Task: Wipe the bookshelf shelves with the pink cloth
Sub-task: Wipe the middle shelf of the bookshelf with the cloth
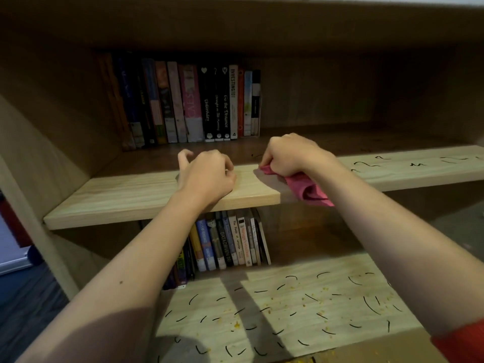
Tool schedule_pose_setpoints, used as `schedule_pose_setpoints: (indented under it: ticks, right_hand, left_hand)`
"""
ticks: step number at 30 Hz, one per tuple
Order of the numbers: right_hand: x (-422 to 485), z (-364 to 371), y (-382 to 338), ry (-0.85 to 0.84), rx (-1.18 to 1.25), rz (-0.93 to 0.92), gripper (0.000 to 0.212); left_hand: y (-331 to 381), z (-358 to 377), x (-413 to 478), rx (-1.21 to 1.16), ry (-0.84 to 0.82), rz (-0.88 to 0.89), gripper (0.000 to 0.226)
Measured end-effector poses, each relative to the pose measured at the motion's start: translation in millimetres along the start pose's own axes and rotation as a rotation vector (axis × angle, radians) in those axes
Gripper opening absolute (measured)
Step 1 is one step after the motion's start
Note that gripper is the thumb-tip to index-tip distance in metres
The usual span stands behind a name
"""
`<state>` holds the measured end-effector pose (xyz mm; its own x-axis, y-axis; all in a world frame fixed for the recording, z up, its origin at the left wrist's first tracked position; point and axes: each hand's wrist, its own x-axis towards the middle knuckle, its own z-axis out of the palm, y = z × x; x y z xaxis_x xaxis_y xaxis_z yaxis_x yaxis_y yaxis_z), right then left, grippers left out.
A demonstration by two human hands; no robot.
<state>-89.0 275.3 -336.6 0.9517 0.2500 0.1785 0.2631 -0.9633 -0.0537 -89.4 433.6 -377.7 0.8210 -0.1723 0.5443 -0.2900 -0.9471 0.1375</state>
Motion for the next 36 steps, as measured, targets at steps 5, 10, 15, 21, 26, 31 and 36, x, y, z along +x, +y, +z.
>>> schedule_pose_setpoints:
  ticks: [5,10,15,21,26,31,36]
  right_hand:
    - [-4,-11,0,-0.104,0.158,-0.092,0.039]
    - [-2,-13,2,-0.088,0.039,-0.039,0.039]
    - [-19,-6,0,-0.025,0.171,-0.084,0.040]
    - [-38,21,9,0.220,0.222,-0.062,0.039]
    - [-48,29,46,0.425,0.287,0.101,0.038]
    - [-50,26,55,0.413,0.316,0.149,0.037]
    - [-57,22,33,0.260,0.269,-0.063,0.037]
  left_hand:
    - [0,3,-2,-0.074,0.000,-0.119,0.021]
    - [2,1,-3,-0.090,0.033,-0.063,0.019]
    - [3,-2,-5,-0.078,0.080,0.015,0.021]
    - [17,-7,-4,0.168,-0.023,-0.064,0.027]
    - [39,9,-8,-0.046,0.054,-0.011,0.029]
    - [36,13,-8,-0.088,0.098,0.014,0.026]
    - [38,12,-7,-0.103,0.035,-0.040,0.024]
